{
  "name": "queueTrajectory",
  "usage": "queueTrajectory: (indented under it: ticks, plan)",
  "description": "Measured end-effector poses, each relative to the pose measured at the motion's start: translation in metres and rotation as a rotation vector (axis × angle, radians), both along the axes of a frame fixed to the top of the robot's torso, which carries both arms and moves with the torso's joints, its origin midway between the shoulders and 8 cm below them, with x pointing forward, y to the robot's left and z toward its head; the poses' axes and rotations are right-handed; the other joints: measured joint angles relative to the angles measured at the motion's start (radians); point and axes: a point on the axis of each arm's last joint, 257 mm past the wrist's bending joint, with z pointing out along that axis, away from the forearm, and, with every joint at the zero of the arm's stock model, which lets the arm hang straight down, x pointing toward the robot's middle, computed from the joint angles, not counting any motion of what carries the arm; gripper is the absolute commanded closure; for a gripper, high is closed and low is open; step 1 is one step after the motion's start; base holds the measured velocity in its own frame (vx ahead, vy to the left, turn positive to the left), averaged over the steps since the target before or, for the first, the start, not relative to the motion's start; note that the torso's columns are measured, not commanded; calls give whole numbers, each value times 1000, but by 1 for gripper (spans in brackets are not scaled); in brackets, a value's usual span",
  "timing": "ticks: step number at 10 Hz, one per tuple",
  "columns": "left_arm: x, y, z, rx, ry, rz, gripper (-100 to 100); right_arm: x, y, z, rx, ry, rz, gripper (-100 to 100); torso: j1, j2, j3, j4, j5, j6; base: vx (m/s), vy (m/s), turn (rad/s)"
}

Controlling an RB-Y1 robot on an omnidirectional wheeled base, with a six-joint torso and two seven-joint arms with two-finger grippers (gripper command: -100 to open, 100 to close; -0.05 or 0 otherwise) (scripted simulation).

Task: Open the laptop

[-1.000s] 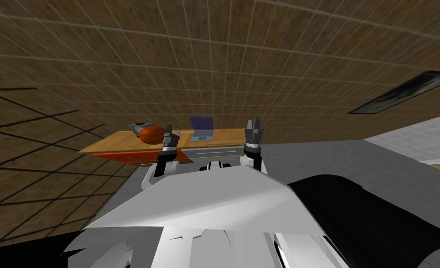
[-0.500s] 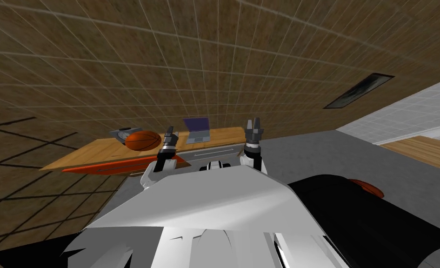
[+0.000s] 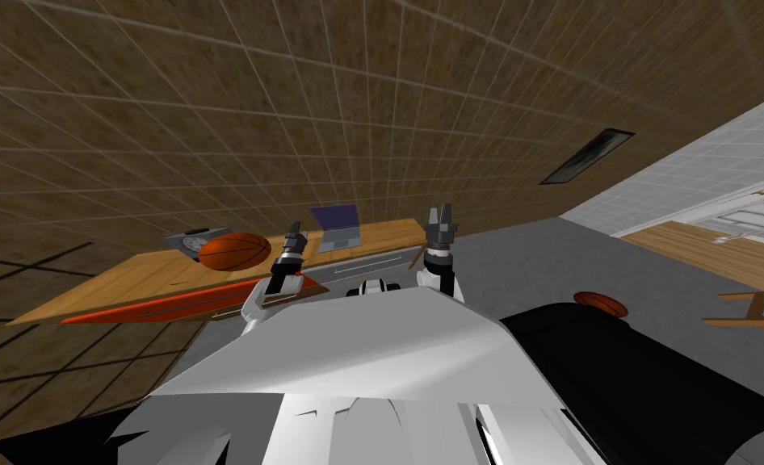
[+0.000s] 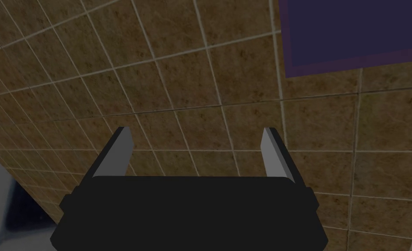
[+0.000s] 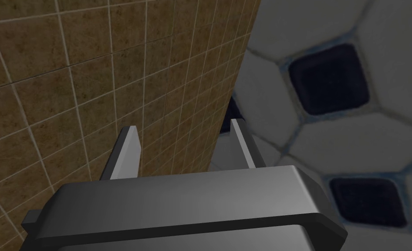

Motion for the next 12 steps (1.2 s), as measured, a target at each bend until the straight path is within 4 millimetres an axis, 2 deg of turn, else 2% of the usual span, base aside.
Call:
queueTrajectory:
  ticks: [6,12]
  plan:
    - [21,48,-33,40,88,64,-100,0,0,0,0,0,0,0,0,0,0,0,0,0,-4,17,-149]
    - [38,115,-60,80,184,161,-100,0,0,0,0,0,0,0,0,0,0,0,0,1,-6,17,-161]
